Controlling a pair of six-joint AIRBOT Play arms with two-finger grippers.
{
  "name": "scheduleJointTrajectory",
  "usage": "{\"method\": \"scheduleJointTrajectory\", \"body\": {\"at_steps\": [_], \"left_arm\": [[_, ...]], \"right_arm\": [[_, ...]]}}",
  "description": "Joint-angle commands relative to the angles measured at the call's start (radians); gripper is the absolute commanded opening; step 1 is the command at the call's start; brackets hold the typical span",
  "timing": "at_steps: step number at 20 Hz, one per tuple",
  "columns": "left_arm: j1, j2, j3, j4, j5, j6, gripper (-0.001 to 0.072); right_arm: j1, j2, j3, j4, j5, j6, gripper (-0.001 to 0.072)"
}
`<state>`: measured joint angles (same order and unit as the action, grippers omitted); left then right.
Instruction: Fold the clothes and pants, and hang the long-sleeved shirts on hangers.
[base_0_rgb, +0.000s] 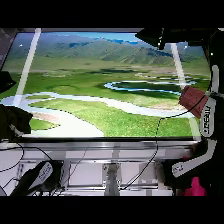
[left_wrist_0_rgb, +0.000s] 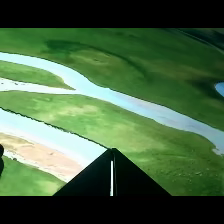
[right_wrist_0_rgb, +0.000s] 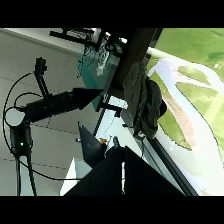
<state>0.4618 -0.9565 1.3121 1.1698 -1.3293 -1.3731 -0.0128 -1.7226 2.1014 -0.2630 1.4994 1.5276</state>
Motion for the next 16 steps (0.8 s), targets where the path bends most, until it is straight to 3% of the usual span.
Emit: {"method": "scheduleJointTrajectory", "body": {"at_steps": [1, 4, 11, 16], "left_arm": [[0.000, 0.000, 0.001, 0.000, 0.000, 0.000, 0.0019], [0.000, -0.001, 0.001, 0.039, 0.000, 0.000, 0.0019], [-0.001, -0.055, 0.000, 0.341, -0.036, 0.000, 0.0019], [-0.005, -0.138, -0.003, 0.420, -0.075, -0.001, 0.0019]], "right_arm": [[0.001, 0.000, 0.000, 0.000, 0.000, 0.000, 0.0019], [0.001, 0.000, 0.000, 0.000, 0.000, 0.000, 0.0019], [0.001, 0.000, 0.000, 0.000, 0.000, 0.000, 0.0019], [0.001, 0.000, 0.000, 0.000, 0.000, 0.000, 0.0020]]}}
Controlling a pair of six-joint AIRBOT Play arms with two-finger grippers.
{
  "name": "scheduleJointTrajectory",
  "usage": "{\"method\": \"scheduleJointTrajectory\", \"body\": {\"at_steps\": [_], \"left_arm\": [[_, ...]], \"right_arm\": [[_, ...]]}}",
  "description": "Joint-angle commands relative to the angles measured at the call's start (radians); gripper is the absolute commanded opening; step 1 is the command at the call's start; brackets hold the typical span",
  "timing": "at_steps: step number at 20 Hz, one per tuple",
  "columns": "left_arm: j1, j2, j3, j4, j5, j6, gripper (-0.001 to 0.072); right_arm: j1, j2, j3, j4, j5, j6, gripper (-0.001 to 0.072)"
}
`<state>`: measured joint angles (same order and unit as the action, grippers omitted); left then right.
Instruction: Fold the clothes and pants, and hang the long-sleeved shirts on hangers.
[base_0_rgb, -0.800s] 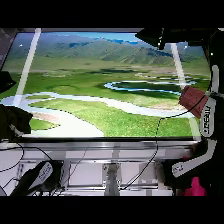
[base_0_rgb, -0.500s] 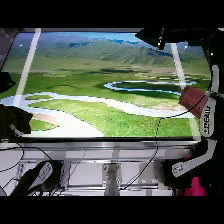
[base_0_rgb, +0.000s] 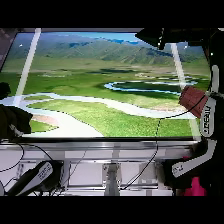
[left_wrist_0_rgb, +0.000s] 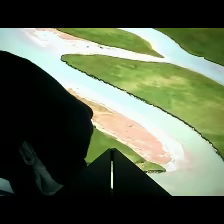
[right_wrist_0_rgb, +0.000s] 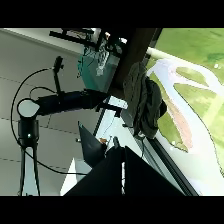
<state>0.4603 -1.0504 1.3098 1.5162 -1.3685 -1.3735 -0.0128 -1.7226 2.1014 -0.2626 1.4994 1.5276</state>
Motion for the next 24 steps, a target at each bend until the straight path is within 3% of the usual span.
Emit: {"method": "scheduleJointTrajectory", "body": {"at_steps": [1, 3, 4, 5, 6, 16, 20, 21, 24], "left_arm": [[-0.012, -0.067, -0.001, 0.105, -0.059, -0.007, 0.0019], [-0.036, -0.108, -0.013, 0.210, -0.088, -0.082, 0.0019], [-0.043, -0.129, -0.019, 0.258, -0.107, -0.098, 0.0067], [-0.047, -0.150, -0.030, 0.293, -0.118, -0.097, 0.0231], [-0.047, -0.169, -0.040, 0.315, -0.117, -0.098, 0.0332], [-0.046, -0.398, -0.044, 0.516, -0.068, -0.103, 0.0347], [-0.047, -0.447, -0.044, 0.512, -0.042, -0.108, 0.0380], [-0.047, -0.456, -0.044, 0.505, -0.037, -0.108, 0.0434], [-0.047, -0.484, -0.044, 0.496, -0.034, -0.105, 0.0438]], "right_arm": [[0.001, 0.000, 0.000, 0.000, 0.000, 0.000, 0.0019], [0.001, 0.000, 0.000, 0.000, 0.000, 0.000, 0.0019], [0.001, 0.000, 0.000, 0.000, 0.000, 0.000, 0.0019], [0.001, 0.000, 0.000, 0.000, 0.000, 0.000, 0.0020], [0.001, 0.000, 0.000, 0.000, 0.000, 0.000, 0.0019], [0.001, 0.000, 0.000, 0.000, 0.000, 0.000, 0.0020], [0.001, 0.000, 0.000, 0.000, 0.000, 0.000, 0.0020], [0.001, 0.000, 0.000, 0.000, -0.001, 0.000, 0.0019], [0.001, 0.000, 0.000, 0.000, -0.001, 0.000, 0.0020]]}}
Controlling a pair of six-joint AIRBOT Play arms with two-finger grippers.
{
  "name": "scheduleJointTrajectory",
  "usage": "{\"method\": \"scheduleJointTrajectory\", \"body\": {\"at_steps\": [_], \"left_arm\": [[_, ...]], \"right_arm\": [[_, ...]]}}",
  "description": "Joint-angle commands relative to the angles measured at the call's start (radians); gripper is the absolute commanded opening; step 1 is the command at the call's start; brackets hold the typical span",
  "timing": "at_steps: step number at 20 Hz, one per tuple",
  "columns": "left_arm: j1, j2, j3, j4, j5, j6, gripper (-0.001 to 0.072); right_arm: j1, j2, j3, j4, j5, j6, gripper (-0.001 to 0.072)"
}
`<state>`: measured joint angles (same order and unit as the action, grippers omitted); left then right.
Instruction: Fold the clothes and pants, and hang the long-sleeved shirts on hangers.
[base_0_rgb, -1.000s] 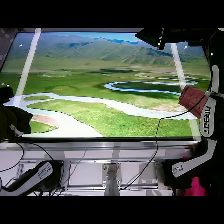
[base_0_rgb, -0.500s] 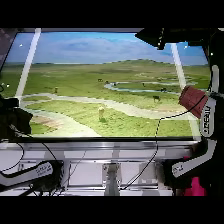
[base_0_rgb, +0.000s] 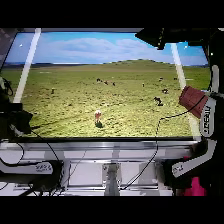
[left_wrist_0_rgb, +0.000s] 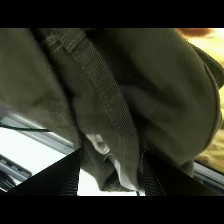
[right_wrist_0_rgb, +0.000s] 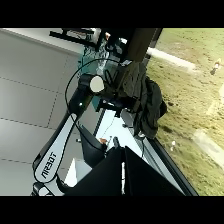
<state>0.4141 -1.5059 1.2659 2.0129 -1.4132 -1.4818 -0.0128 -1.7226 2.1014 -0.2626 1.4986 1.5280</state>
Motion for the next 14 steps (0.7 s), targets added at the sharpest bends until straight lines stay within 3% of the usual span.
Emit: {"method": "scheduleJointTrajectory", "body": {"at_steps": [1, 7, 11, 14], "left_arm": [[0.000, -0.039, 0.000, -0.001, 0.011, 0.004, 0.0438], [-0.001, -0.080, 0.000, 0.003, 0.026, 0.003, 0.0418], [-0.001, -0.080, 0.000, 0.003, 0.032, 0.004, 0.0020], [-0.006, -0.078, 0.001, 0.000, 0.031, -0.005, 0.0018]], "right_arm": [[0.001, 0.000, 0.000, 0.000, 0.000, 0.000, 0.0019], [0.001, 0.000, 0.000, 0.000, 0.000, 0.000, 0.0020], [0.001, 0.000, 0.000, 0.000, 0.000, 0.000, 0.0020], [0.001, 0.000, 0.000, 0.000, 0.001, 0.000, 0.0020]]}}
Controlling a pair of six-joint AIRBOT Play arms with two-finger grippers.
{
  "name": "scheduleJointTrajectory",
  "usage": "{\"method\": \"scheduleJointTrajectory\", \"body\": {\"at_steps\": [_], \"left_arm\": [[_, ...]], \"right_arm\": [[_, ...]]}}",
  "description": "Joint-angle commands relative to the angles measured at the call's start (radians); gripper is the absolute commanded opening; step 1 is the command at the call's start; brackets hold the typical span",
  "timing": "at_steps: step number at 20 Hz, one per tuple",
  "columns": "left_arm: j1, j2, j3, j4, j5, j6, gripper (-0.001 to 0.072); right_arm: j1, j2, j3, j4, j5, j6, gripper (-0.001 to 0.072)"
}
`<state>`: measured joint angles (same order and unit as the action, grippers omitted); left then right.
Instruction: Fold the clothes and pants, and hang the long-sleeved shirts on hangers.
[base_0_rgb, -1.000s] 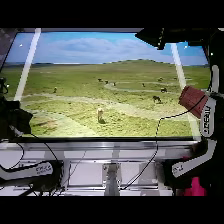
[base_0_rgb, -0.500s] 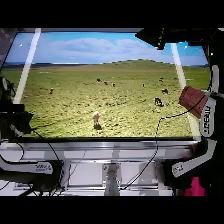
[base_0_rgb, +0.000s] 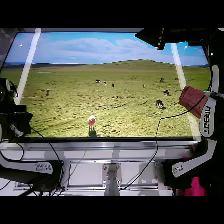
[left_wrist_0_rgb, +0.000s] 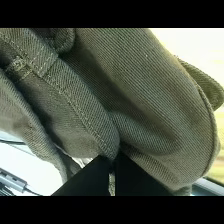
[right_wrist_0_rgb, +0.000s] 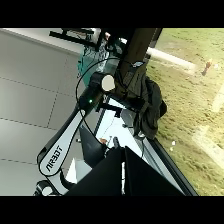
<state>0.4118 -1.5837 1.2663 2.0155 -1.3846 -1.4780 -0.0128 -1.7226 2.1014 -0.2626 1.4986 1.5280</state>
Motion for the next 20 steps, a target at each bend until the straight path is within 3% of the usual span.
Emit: {"method": "scheduleJointTrajectory", "body": {"at_steps": [1, 4, 7, 8, 10, 12, 16, 20], "left_arm": [[-0.010, 0.006, 0.002, -0.013, 0.008, -0.022, 0.0017], [-0.053, 0.054, 0.037, -0.186, 0.068, -0.042, 0.0016], [-0.113, 0.119, 0.132, -0.662, 0.245, -0.040, 0.0016], [-0.138, 0.138, 0.158, -0.846, 0.311, -0.011, 0.0017], [-0.210, 0.162, 0.210, -1.237, 0.394, 0.154, 0.0017], [-0.313, 0.164, 0.251, -1.479, 0.405, 0.250, 0.0017], [-0.571, 0.150, 0.261, -1.381, 0.405, 0.251, 0.0016], [-0.795, 0.097, 0.260, -1.229, 0.405, 0.238, 0.0017]], "right_arm": [[0.001, 0.000, 0.000, 0.000, 0.001, 0.000, 0.0020], [0.001, 0.000, -0.001, -0.008, -0.005, -0.001, 0.0020], [0.001, 0.000, -0.032, -0.024, -0.072, -0.001, 0.0019], [0.001, -0.001, -0.038, -0.060, -0.097, -0.001, 0.0019], [0.001, 0.000, -0.039, -0.177, -0.118, -0.004, 0.0018], [-0.006, 0.000, -0.039, -0.308, -0.135, -0.004, 0.0018], [-0.042, 0.000, -0.039, -0.470, -0.165, -0.001, 0.0017], [-0.100, 0.000, -0.039, -0.482, -0.148, 0.001, 0.0017]]}}
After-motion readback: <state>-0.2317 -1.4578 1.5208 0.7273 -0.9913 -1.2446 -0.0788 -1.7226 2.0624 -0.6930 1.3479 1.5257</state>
